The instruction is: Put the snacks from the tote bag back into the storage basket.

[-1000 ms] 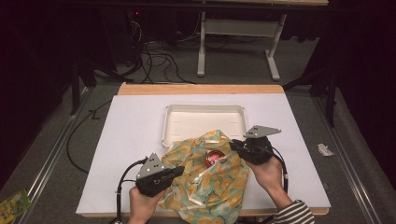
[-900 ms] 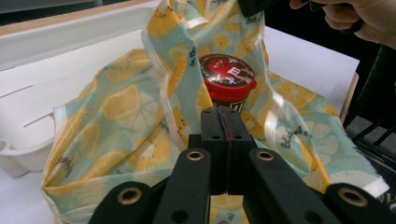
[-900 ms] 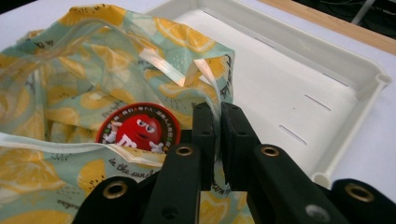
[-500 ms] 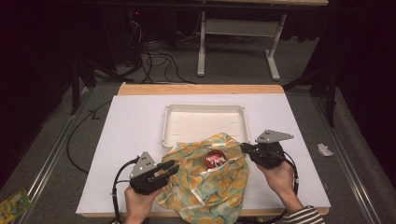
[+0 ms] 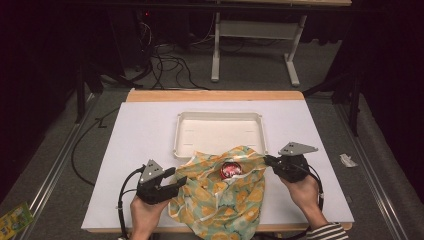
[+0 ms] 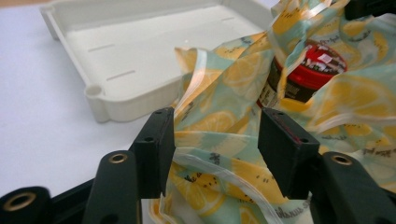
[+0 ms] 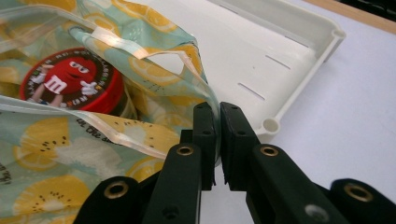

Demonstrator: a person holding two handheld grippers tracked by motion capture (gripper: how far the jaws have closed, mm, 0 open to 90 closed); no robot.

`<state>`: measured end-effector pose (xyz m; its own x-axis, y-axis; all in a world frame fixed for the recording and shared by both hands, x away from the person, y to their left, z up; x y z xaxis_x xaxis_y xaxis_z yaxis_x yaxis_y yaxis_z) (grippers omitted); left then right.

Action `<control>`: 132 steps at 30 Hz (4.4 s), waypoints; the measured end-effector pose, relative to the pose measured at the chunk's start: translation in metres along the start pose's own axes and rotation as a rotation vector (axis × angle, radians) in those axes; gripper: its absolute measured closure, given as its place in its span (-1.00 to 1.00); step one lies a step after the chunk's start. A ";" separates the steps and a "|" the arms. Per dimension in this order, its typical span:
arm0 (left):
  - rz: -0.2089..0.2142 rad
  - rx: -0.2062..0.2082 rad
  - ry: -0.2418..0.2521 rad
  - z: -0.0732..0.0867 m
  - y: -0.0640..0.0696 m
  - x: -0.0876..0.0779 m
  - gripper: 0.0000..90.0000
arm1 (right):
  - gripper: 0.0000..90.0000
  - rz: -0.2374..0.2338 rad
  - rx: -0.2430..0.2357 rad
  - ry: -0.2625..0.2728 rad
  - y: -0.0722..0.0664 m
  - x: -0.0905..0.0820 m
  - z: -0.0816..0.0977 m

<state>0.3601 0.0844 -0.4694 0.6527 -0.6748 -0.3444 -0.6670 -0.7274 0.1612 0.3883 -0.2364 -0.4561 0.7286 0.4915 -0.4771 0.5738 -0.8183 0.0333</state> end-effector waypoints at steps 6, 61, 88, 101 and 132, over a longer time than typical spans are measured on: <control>0.003 -0.041 -0.049 0.010 -0.005 0.009 -0.04 | 0.92 0.014 0.008 -0.023 0.006 0.004 0.011; 0.144 -0.024 -0.030 0.012 0.009 0.020 0.99 | 0.41 0.068 0.064 0.007 0.014 -0.023 0.029; 0.148 -0.020 -0.029 0.012 0.010 0.020 0.99 | 0.19 -0.100 0.014 0.051 -0.039 -0.015 0.002; 0.152 -0.023 -0.025 0.012 0.011 0.020 0.99 | 0.04 -0.178 -0.014 0.076 -0.059 -0.009 -0.010; 0.154 -0.027 -0.018 0.010 0.012 0.020 0.99 | 1.00 -0.342 -0.113 -0.071 -0.092 0.009 0.018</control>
<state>0.3617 0.0639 -0.4839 0.5367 -0.7764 -0.3304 -0.7488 -0.6187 0.2377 0.3353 -0.1622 -0.4793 0.4617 0.7058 -0.5374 0.8203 -0.5703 -0.0443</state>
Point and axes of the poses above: each handheld gripper's, and its own axes: x roughly forward along the jaws, z roughly out of its underside, y roughly to its right, the point moved 8 cm from there along x, roughly forward along the jaws, and after that the axes turned 12 degrees about y, right-handed, at the moved point
